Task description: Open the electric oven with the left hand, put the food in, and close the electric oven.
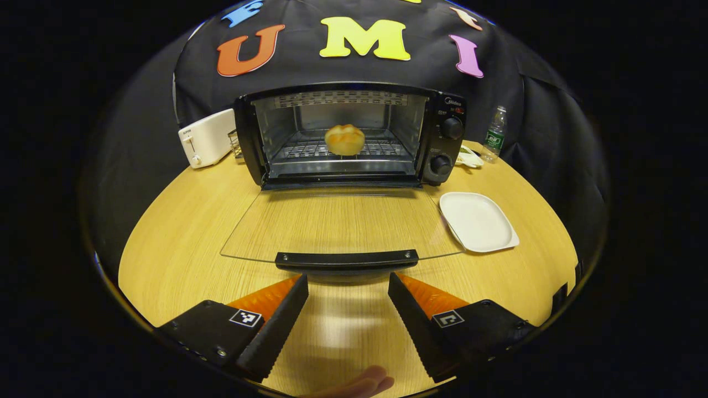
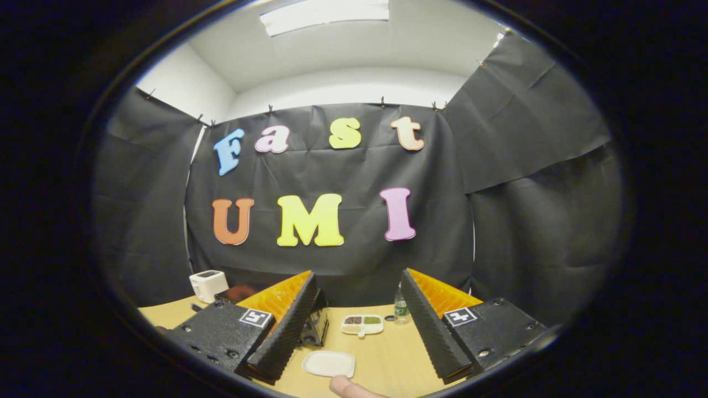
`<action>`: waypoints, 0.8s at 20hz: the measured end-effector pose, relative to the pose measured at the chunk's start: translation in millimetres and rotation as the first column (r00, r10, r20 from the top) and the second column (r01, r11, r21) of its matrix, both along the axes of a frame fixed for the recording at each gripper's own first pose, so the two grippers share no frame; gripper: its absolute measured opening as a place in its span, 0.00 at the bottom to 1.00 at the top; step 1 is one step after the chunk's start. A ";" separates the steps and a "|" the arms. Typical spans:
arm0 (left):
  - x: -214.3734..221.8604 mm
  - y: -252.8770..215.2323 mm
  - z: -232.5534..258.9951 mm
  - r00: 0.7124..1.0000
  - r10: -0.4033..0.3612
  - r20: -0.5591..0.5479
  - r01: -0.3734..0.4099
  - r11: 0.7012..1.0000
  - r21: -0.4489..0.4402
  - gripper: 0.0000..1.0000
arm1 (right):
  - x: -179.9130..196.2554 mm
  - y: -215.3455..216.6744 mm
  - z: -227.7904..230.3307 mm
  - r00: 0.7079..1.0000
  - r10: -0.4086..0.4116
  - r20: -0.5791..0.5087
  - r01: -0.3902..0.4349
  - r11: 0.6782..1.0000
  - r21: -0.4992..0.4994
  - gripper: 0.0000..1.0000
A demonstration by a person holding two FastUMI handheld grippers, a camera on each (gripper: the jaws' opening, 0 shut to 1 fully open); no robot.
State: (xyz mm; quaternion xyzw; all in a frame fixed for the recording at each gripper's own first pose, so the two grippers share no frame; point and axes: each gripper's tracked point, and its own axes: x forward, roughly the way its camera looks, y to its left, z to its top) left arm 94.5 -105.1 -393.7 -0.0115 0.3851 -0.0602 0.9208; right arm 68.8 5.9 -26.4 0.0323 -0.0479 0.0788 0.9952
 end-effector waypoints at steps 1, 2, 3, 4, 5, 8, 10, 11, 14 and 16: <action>2.1 -2.1 -2.0 1.000 0.000 -0.007 0.000 1.000 0.002 0.96 | -0.7 -1.1 -2.4 1.000 0.000 0.000 0.000 1.000 -0.001 0.94; 2.3 -2.9 -5.5 1.000 -0.003 -0.019 0.003 1.000 0.006 0.96 | -0.4 -1.8 -2.4 1.000 0.003 0.001 -0.003 1.000 0.000 0.93; 2.3 -2.0 -8.5 1.000 0.002 -0.028 -0.001 1.000 0.013 0.96 | -1.1 -1.9 -1.6 1.000 0.010 0.004 -0.010 1.000 0.008 0.94; 4.3 -1.4 -7.0 1.000 0.006 -0.031 -0.005 1.000 0.020 0.96 | -1.8 -1.2 -0.8 1.000 0.017 0.006 -0.017 1.000 0.014 0.94; 4.7 -1.9 -8.1 0.999 0.006 -0.034 -0.005 1.000 0.022 0.96 | -1.1 -2.2 -3.3 1.000 0.018 0.004 -0.018 1.000 0.017 0.94; 7.0 -1.9 -7.6 1.000 0.006 -0.030 -0.005 1.000 0.023 1.00 | 0.0 -6.4 -6.1 1.000 0.013 -0.001 -0.013 1.000 0.025 0.94; 7.8 -2.6 -6.4 0.999 0.007 -0.033 -0.006 1.000 0.022 0.96 | 2.4 -8.5 -7.8 1.000 0.009 -0.005 -0.009 1.000 0.027 0.94; 8.2 -2.7 -6.1 1.000 0.006 -0.031 -0.006 1.000 0.022 0.96 | 2.6 -8.1 -7.8 1.000 0.008 -0.006 -0.008 1.000 0.028 0.94; 9.2 -3.0 -2.8 1.000 0.012 -0.022 -0.011 1.000 0.017 0.96 | 4.5 -8.8 -10.7 1.000 0.007 -0.017 -0.007 1.000 0.025 0.94; 11.2 -3.3 2.5 1.000 0.003 -0.004 -0.003 1.000 0.028 0.96 | 5.0 -7.2 -12.2 1.000 0.007 -0.022 -0.007 1.000 0.018 0.94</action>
